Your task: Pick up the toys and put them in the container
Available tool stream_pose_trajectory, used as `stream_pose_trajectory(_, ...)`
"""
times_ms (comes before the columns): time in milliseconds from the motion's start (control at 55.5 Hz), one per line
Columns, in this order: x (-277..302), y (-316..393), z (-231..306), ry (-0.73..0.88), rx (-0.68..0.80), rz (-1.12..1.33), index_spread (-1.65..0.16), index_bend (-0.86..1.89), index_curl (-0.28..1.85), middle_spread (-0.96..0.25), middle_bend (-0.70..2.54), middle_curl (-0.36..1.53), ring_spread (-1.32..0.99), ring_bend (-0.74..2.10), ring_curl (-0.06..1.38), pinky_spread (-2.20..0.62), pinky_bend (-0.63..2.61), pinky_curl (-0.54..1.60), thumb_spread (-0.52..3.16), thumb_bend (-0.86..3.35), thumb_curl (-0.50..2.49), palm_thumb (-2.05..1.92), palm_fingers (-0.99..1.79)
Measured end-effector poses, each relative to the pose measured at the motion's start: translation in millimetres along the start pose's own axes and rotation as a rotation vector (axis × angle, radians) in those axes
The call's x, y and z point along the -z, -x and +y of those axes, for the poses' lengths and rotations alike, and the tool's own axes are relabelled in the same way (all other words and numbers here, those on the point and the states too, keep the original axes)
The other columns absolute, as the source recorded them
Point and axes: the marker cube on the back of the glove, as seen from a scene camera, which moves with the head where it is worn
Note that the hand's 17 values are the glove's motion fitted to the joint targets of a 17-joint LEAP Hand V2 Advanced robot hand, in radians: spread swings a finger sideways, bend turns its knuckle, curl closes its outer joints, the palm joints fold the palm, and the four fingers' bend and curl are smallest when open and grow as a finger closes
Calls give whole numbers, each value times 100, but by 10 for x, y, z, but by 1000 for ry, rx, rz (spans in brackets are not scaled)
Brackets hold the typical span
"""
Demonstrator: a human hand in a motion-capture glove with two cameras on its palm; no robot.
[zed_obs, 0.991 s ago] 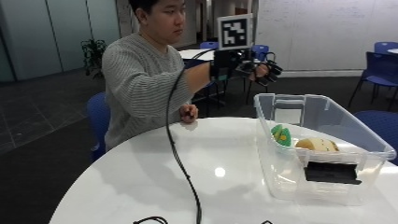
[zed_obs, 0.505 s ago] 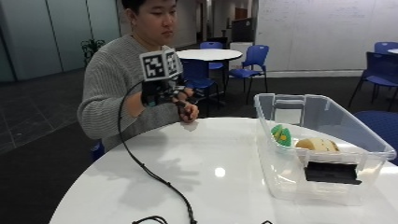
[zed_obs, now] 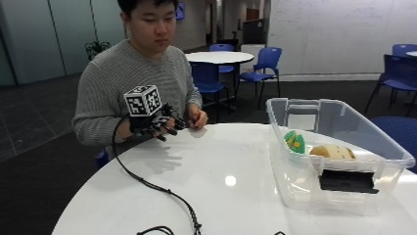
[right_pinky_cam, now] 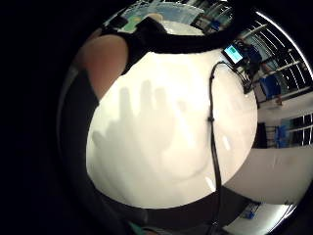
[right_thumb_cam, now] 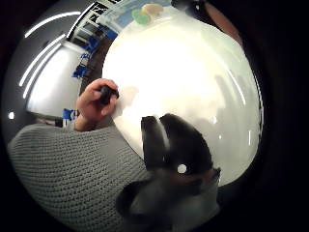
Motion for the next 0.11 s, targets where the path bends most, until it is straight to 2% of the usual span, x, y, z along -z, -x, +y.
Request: stream_pose_trajectory(108, -23, -12, -20, -5, 3, -10, -38, 19, 39, -18, 18, 39, -17, 50, 24, 2, 87, 31, 139, -2, 18, -3, 0)
